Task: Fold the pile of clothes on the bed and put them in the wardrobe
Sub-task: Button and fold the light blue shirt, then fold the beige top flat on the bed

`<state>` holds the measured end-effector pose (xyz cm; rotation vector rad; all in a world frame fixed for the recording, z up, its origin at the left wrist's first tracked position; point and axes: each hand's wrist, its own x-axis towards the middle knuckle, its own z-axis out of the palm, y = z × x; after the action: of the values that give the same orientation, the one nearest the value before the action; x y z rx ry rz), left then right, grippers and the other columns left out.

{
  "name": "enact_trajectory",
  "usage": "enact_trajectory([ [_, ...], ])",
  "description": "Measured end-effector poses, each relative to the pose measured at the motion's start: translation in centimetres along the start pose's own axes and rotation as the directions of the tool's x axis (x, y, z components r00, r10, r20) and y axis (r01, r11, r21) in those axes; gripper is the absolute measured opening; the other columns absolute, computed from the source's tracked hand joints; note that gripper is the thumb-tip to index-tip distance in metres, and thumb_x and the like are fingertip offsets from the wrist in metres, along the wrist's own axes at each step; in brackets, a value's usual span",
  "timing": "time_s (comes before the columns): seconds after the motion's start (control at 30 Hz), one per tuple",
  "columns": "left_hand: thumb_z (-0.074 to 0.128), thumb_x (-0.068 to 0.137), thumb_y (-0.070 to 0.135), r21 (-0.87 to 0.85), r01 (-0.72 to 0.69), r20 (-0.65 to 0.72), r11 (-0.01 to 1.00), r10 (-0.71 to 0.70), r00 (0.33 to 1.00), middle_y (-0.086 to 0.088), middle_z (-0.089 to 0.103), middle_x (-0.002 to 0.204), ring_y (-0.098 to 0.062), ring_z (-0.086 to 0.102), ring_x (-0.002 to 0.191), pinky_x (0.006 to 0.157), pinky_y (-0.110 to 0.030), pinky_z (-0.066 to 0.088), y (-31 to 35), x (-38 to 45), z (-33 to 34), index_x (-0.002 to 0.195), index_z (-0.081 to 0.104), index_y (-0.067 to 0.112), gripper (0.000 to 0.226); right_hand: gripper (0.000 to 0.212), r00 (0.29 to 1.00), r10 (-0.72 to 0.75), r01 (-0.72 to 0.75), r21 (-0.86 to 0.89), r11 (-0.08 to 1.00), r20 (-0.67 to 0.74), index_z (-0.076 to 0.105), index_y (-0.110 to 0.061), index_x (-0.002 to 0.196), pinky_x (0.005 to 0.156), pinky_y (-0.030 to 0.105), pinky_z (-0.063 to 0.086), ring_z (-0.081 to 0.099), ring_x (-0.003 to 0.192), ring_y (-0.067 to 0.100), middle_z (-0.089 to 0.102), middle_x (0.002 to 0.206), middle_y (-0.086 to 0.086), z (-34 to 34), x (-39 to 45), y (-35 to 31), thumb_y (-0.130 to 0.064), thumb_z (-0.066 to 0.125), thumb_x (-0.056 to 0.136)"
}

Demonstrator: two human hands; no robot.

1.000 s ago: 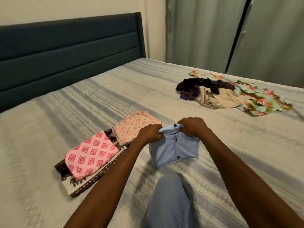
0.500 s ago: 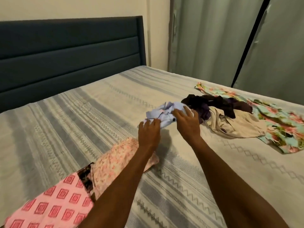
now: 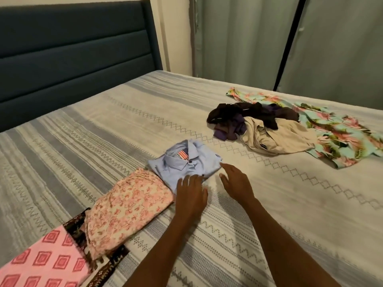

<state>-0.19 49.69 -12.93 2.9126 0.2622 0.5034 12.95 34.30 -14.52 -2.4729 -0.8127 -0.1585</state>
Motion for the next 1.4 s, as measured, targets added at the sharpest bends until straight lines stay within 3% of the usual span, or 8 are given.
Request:
enact_trajectory([
  [0.2, 0.034, 0.100, 0.037, -0.402, 0.002, 0.146, 0.916, 0.061, 0.987, -0.012, 0.046, 0.149, -0.029, 0.044, 0.136, 0.113, -0.038, 0.033, 9.5, 2.0, 2.6, 0.146, 0.043, 0.009, 0.055, 0.049, 0.946, 0.318, -0.324, -0.184, 0.928, -0.062, 0.041, -0.022, 0.149, 0.104, 0.047, 0.042, 0.045, 0.137, 0.028, 0.037, 0.157, 0.004, -5.1, -2.0, 8.3, -0.034, 0.046, 0.102],
  [0.37, 0.027, 0.106, 0.044, -0.315, 0.072, 0.346, 0.946, 0.044, 0.937, -0.009, 0.019, 0.164, -0.030, 0.016, 0.151, 0.121, -0.044, 0.010, 15.3, 6.4, 8.0, 0.157, 0.018, 0.014, 0.061, 0.058, 0.895, 0.444, -0.416, -0.289, 0.862, 0.036, 0.019, -0.027, 0.156, 0.100, 0.055, 0.043, 0.048, 0.130, 0.038, 0.013, 0.166, 0.005, -7.9, 1.0, 15.3, -0.037, 0.041, 0.104],
  [0.5, 0.019, 0.102, 0.056, -0.095, 0.065, 0.172, 0.993, -0.048, 0.984, -0.016, 0.036, 0.157, -0.041, 0.034, 0.143, 0.116, -0.060, 0.019, 17.5, 6.2, 12.3, 0.150, 0.041, 0.010, 0.070, 0.068, 0.903, 0.425, -0.378, -0.347, 0.858, 0.067, 0.002, -0.036, 0.158, 0.103, 0.058, 0.037, 0.038, 0.137, 0.040, 0.005, 0.167, 0.004, -8.5, 5.1, 19.0, -0.040, 0.042, 0.104],
  [0.73, 0.021, 0.102, 0.059, -0.030, 0.069, 0.070, 0.997, -0.067, 0.995, -0.009, 0.022, 0.164, -0.032, 0.019, 0.151, 0.120, -0.053, 0.008, 17.1, 5.6, 14.5, 0.155, 0.030, 0.018, 0.068, 0.031, 0.921, 0.366, -0.387, -0.396, 0.833, -0.131, 0.058, -0.025, 0.125, 0.090, 0.046, 0.042, 0.054, 0.108, 0.036, 0.060, 0.121, 0.008, -5.7, 6.1, 19.6, -0.030, 0.052, 0.094],
  [1.03, -0.010, 0.081, 0.083, -0.460, 0.071, 0.280, 0.885, 0.068, 0.957, 0.009, -0.001, 0.163, -0.006, -0.005, 0.150, 0.114, -0.018, -0.021, 17.9, -1.5, 10.1, 0.155, 0.006, 0.029, 0.093, 0.026, 0.948, 0.290, -0.317, -0.421, 0.850, -0.127, 0.066, -0.021, 0.108, 0.074, 0.041, 0.047, 0.060, 0.090, 0.030, 0.067, 0.099, 0.004, -8.5, -9.6, 15.0, -0.033, 0.067, 0.085],
  [1.27, 0.042, 0.096, 0.059, -0.649, 0.335, 0.494, 0.683, 0.044, 0.869, 0.014, 0.027, 0.153, -0.015, 0.026, 0.146, 0.122, -0.041, 0.019, 19.4, -10.8, 3.4, 0.155, 0.026, 0.031, 0.067, 0.030, 0.933, 0.324, -0.360, -0.394, 0.846, -0.158, 0.069, -0.023, 0.093, 0.067, 0.039, 0.047, 0.060, 0.081, 0.028, 0.067, 0.086, -0.001, -11.3, -25.1, 9.0, -0.038, 0.045, 0.081],
  [1.33, 0.048, 0.092, 0.067, -0.653, 0.401, 0.558, 0.642, 0.050, 0.828, 0.013, 0.041, 0.149, -0.019, 0.044, 0.137, 0.115, -0.052, 0.034, 19.8, -12.7, 2.1, 0.142, 0.037, 0.051, 0.053, 0.034, 0.924, 0.349, -0.383, -0.374, 0.845, -0.158, 0.069, -0.023, 0.092, 0.068, 0.040, 0.047, 0.061, 0.083, 0.028, 0.069, 0.085, -0.002, -11.8, -29.2, 7.1, -0.040, 0.042, 0.080],
  [1.4, 0.047, 0.096, 0.062, -0.668, 0.383, 0.565, 0.638, 0.100, 0.819, 0.010, 0.050, 0.141, -0.019, 0.050, 0.130, 0.112, -0.051, 0.037, 21.2, -15.1, 0.1, 0.140, 0.043, 0.045, 0.048, 0.035, 0.913, 0.371, -0.409, -0.357, 0.840, -0.172, 0.069, -0.024, 0.093, 0.070, 0.040, 0.047, 0.061, 0.086, 0.028, 0.070, 0.087, -0.003, -12.3, -33.1, 5.1, -0.041, 0.042, 0.081],
])
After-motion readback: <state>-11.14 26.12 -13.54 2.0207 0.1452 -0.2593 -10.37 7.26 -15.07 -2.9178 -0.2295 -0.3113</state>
